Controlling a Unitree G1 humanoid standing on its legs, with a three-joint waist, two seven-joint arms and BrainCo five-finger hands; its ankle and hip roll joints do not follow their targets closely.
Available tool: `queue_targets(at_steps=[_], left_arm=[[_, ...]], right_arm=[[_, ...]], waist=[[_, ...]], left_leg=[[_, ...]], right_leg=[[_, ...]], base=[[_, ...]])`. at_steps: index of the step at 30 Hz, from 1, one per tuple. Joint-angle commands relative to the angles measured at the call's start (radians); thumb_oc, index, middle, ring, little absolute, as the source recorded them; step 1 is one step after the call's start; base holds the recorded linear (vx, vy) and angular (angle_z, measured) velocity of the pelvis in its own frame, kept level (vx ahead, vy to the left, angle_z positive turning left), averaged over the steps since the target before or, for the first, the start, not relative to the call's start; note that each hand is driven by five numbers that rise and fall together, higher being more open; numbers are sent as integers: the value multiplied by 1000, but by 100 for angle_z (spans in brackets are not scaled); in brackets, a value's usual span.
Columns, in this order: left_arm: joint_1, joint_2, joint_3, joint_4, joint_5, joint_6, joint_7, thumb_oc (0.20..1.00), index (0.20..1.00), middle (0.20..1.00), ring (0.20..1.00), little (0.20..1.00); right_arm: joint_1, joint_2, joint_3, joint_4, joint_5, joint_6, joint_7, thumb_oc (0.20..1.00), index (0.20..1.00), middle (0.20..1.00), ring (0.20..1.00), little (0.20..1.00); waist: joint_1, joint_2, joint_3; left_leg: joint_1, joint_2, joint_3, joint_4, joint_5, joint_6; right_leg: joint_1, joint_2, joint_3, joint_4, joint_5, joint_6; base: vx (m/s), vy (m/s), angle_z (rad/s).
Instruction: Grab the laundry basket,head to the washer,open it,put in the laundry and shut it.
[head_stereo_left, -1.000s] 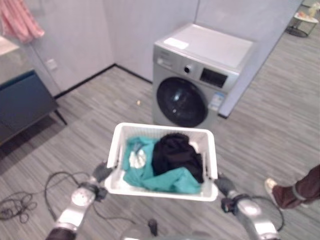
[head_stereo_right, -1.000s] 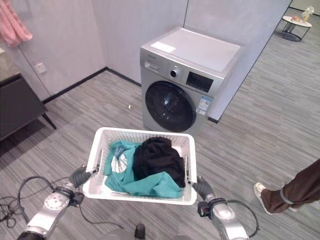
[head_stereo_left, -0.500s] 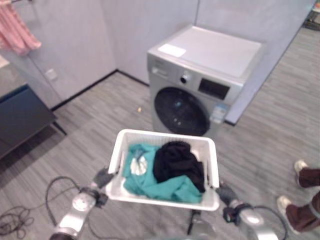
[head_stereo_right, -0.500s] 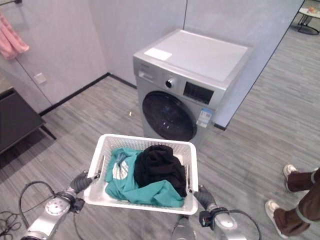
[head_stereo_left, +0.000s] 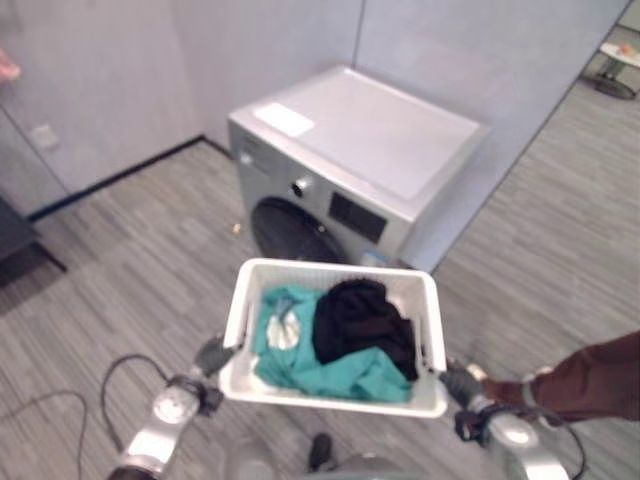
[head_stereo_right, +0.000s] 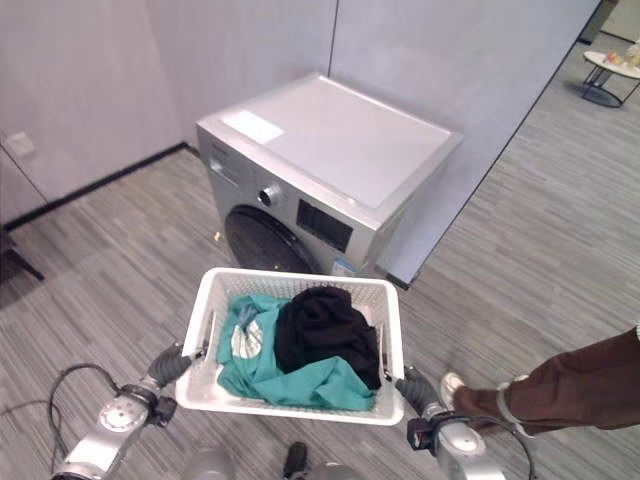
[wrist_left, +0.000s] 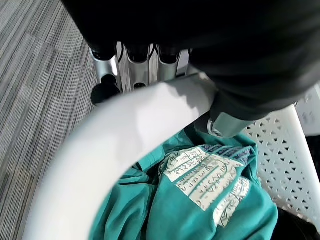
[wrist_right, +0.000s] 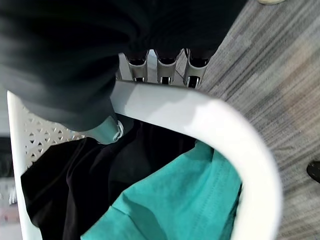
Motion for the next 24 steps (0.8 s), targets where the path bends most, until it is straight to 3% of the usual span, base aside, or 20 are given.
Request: queue_targets(at_steps=[1,2,5,24], left_arm=[[-63,13,53,-77,-132,-83,4,200,200,200,200,200],[-66,13,48,-74,-126,-88,3,200,200,200,200,200],[-70,18,38,-71,-127,-87,1,200,200,200,200,200],[-30,23,43,-96,-134,-85,-8,200,200,200,200,200]], right_arm=[[-2,-42,-45,-120,125,-99,64,200,200,200,200,200],[2,-33,-41,-121,127,-101,73,200,200,200,200,200],[5,-18,-27,-124,126,-100,82,200,200,200,200,200],[11,18,32,-117,97,-86,102,200,200,200,200,200]], waist=[[27,66,-30],[28,75,-45],[33,80,-75],[52,88,-108]], left_leg=[[86,0,-26,-276,111,5],[137,-11,-23,-348,99,-6],[187,-20,-6,-405,82,-9],[276,-69,11,-525,65,15]], right_leg=[[10,-111,108,45,2,173],[23,-121,98,42,-7,183],[43,-140,86,18,-4,196],[56,-181,59,-28,19,229]], base=[[184,125,-41],[185,131,-59],[156,127,-9],[24,56,9]])
